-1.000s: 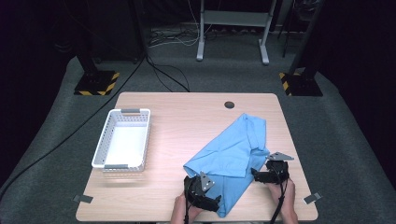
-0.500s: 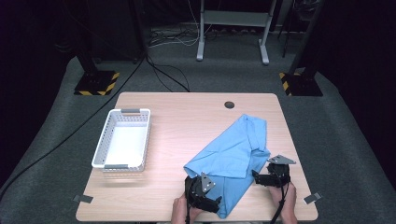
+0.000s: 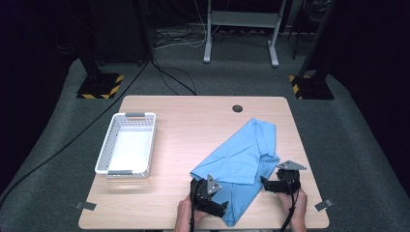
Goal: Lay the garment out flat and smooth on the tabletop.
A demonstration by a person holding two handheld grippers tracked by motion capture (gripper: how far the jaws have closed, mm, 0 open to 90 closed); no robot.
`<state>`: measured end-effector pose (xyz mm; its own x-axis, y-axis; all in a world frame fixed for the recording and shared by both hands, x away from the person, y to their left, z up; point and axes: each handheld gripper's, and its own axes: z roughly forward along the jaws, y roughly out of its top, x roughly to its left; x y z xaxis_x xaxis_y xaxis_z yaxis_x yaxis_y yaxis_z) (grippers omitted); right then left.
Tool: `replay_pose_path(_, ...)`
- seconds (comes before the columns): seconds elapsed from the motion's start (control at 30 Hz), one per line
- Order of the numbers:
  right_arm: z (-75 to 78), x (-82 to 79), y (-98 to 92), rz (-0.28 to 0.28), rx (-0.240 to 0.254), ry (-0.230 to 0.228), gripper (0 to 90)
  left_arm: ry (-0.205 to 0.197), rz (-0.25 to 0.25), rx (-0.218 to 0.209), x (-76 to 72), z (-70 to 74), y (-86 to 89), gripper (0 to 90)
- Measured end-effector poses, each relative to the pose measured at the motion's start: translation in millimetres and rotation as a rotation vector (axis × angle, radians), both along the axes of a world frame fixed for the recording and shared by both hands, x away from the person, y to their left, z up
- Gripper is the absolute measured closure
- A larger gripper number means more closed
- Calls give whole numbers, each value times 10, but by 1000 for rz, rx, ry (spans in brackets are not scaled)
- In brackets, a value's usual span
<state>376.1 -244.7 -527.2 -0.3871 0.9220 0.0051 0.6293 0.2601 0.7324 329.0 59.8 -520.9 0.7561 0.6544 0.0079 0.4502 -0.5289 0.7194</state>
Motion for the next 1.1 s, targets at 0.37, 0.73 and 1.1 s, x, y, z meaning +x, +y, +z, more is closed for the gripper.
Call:
replay_pose_path(0.37, 0, 1, 1, -2, 1, 1, 62, -27, -67, -26, 262, 193, -189, 10)
replay_pose_path(0.73, 0, 2, -1, -2, 5, 4, 61, 27, -139, 0, 508, 130, -568, 13)
replay_pose_path(1.1, 0, 2, -1, -2, 5, 4, 62, 17, -142, 70, 585, 45, -761, 145)
